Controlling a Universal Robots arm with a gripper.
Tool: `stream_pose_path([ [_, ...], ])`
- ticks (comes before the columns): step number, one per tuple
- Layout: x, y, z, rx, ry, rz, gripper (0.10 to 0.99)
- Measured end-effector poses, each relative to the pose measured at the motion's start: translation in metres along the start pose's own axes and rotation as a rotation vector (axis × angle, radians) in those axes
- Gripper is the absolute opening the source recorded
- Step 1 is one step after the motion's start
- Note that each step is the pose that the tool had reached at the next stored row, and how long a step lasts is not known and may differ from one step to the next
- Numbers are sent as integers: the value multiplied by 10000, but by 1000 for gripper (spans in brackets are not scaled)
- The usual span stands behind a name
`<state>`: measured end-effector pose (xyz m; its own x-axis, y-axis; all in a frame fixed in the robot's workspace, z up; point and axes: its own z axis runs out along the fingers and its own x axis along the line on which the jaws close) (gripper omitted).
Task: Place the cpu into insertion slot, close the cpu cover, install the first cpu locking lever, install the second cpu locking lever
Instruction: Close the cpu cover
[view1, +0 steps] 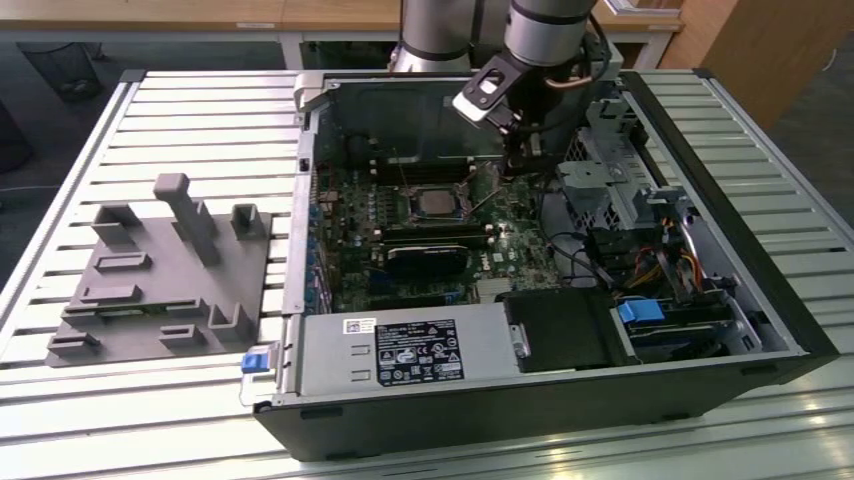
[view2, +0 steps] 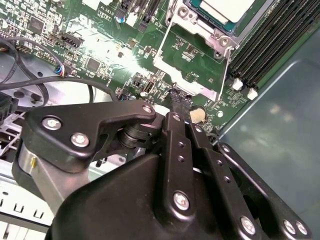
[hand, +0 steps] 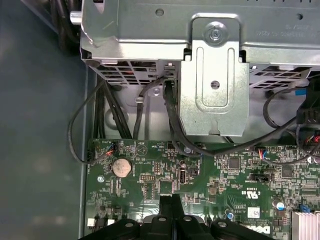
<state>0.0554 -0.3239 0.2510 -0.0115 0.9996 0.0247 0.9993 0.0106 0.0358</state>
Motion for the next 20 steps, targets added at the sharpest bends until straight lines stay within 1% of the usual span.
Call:
stream_pose_path([
  [6,-1,2,38,11,1,0,106],
  [9,-1,-1,43,13,-1,-1,106],
  [20,-1,-59,47,13,1,1,106],
])
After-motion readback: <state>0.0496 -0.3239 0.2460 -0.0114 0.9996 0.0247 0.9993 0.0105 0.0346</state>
